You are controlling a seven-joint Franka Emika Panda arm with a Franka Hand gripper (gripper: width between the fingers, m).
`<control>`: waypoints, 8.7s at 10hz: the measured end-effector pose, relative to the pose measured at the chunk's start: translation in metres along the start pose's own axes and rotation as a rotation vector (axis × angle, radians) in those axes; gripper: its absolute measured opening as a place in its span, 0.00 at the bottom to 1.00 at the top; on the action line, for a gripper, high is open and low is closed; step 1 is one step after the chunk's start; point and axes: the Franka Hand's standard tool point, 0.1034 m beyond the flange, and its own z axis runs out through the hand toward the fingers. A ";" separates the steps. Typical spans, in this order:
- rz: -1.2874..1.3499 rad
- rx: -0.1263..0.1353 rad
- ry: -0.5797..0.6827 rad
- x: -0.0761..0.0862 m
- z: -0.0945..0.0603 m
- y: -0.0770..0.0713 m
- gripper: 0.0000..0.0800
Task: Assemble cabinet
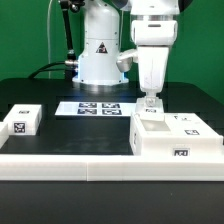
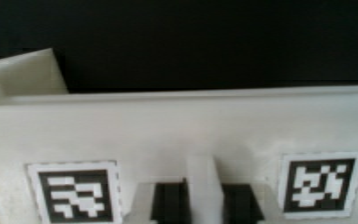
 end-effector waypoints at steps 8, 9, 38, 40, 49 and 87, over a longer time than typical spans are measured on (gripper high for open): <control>-0.073 -0.007 -0.018 -0.003 0.001 0.000 0.09; -0.087 -0.009 -0.018 -0.003 0.000 0.002 0.09; -0.156 -0.049 0.007 0.006 -0.001 0.113 0.83; -0.156 -0.048 0.007 0.006 -0.001 0.113 0.99; -0.044 -0.152 0.026 -0.001 -0.033 0.080 1.00; 1.379 -0.187 0.204 0.020 0.053 0.015 1.00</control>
Offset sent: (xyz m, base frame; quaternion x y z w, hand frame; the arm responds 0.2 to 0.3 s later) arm 0.0023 -0.0063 -0.0106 0.0029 -0.0730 -0.1446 0.9868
